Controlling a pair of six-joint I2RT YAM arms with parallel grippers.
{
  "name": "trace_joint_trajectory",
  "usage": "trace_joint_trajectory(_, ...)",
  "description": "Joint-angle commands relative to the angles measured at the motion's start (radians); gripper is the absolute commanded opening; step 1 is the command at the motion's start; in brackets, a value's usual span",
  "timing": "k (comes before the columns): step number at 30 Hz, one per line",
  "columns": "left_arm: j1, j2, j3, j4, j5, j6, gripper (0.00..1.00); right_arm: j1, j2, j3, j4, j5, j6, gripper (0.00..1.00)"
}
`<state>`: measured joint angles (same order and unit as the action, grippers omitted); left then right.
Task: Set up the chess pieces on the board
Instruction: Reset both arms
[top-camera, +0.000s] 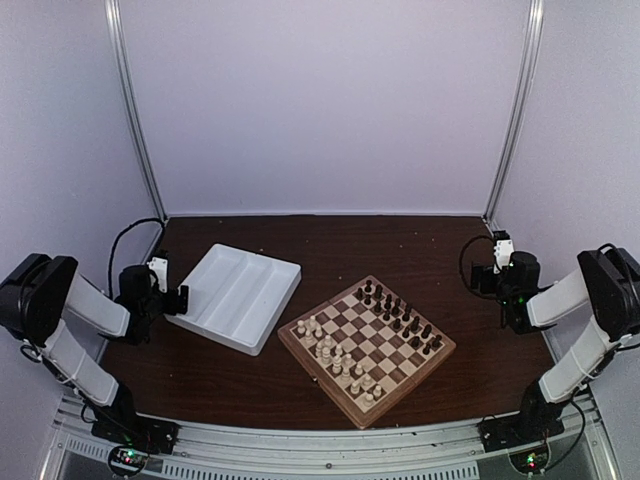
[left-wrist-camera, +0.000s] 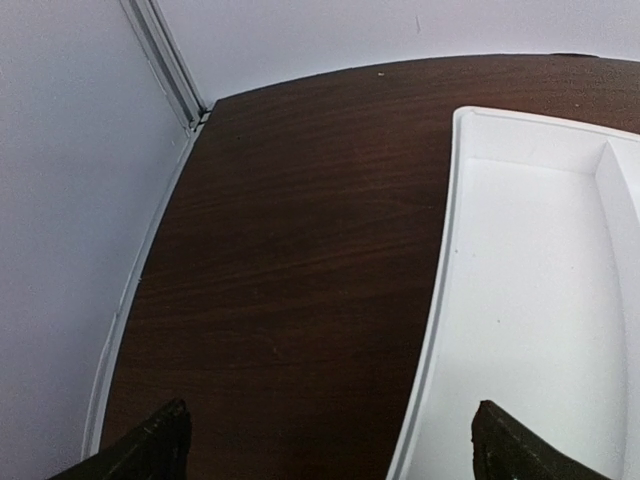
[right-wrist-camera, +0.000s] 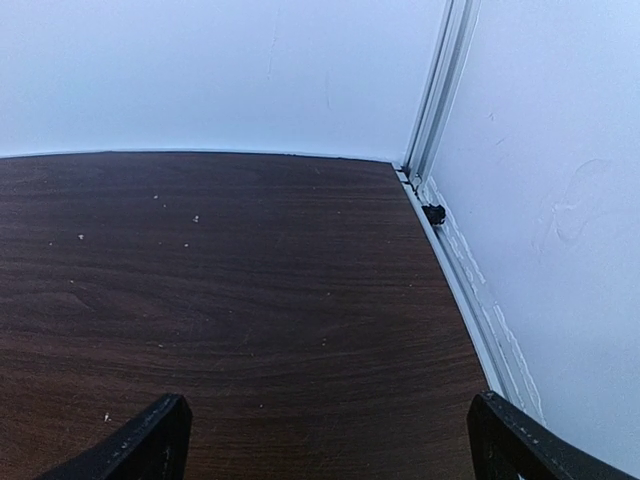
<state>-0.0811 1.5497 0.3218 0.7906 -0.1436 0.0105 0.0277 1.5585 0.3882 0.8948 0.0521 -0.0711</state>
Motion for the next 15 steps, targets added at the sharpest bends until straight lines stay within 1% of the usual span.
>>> trace_joint_trajectory(1, 0.039, 0.02, 0.029, 0.092, 0.098, -0.003, 0.98, -0.001, 0.0, 0.014, 0.029, -0.008, 0.013, 1.0)
trace_joint_trajectory(2, 0.04, 0.02, 0.03, 0.101, 0.087, -0.006, 0.98, -0.001, 0.001, 0.015, 0.029, -0.009, 0.013, 1.0)
trace_joint_trajectory(3, 0.04, 0.009, 0.03, 0.077, 0.07, -0.007, 0.98, 0.0, 0.0, 0.015, 0.029, -0.008, 0.013, 1.0)
trace_joint_trajectory(4, 0.04, 0.017, 0.026, 0.103, 0.055, -0.007, 0.98, -0.001, 0.001, 0.015, 0.028, -0.009, 0.013, 1.0)
trace_joint_trajectory(7, 0.04, 0.015, 0.028, 0.093, 0.049, -0.035, 0.98, 0.0, 0.0, 0.014, 0.03, -0.008, 0.013, 1.0)
trace_joint_trajectory(15, 0.039, 0.019, 0.027, 0.102, 0.053, -0.034, 0.98, -0.002, 0.002, 0.018, 0.022, -0.009, 0.013, 1.0)
